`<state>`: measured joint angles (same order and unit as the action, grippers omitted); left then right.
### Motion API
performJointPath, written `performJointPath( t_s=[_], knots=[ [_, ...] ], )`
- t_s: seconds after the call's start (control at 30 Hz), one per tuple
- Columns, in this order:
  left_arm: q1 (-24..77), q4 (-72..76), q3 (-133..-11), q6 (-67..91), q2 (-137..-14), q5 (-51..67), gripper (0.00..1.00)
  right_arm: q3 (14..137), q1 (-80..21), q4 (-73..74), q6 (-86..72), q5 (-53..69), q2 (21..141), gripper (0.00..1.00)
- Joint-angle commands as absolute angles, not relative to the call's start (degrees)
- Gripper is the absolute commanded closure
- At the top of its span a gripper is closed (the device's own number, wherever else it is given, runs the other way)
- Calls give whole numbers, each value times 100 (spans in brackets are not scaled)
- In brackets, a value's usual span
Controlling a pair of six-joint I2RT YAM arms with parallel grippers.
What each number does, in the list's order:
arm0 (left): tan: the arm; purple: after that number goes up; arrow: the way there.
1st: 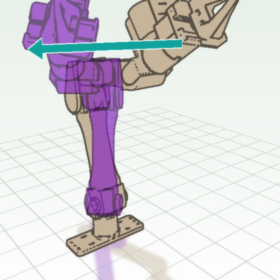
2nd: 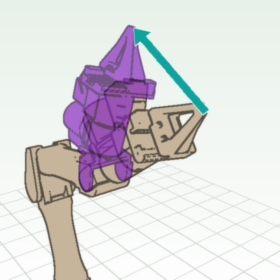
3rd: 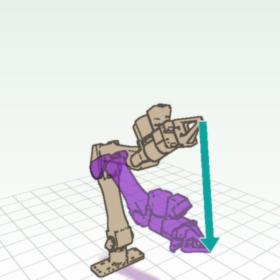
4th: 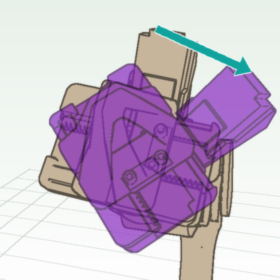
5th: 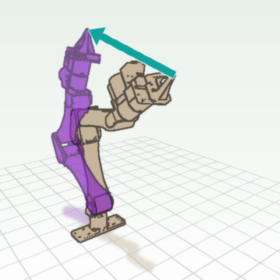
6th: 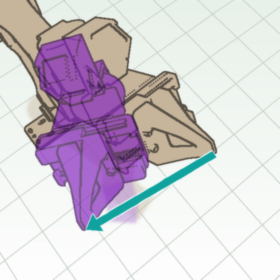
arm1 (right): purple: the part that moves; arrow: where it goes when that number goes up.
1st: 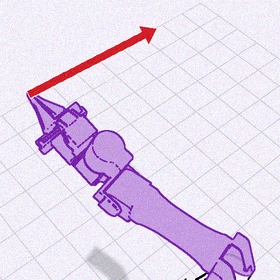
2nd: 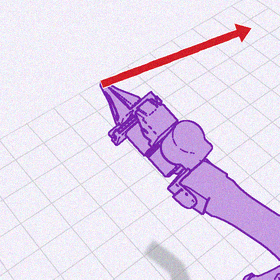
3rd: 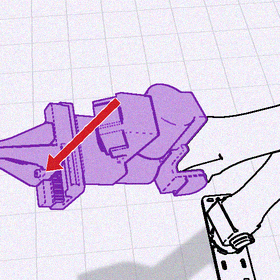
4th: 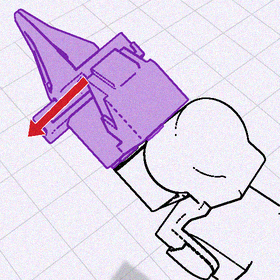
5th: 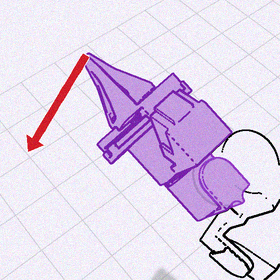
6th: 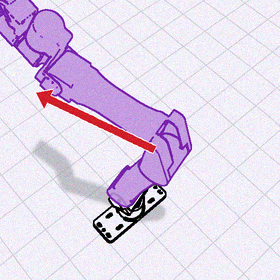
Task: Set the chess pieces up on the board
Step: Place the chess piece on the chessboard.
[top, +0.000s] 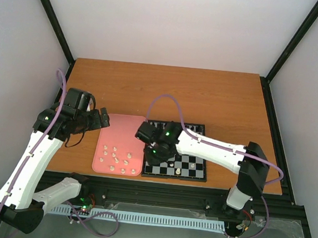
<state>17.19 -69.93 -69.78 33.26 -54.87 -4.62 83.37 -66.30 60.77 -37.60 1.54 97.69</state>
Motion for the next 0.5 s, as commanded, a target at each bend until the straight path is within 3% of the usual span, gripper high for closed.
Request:
performJointPath(
  t_s=[0.0,0.47],
  knots=[
    [1709,-6961,-6972,3437,-5433,-410,0,7603,-6598,6305,-4145,-75,9419,90],
    [1710,-6943,-6963,3454,-5489,-369,0,6372,-6370,5777,-4268,-87,9086,90]
  ],
)
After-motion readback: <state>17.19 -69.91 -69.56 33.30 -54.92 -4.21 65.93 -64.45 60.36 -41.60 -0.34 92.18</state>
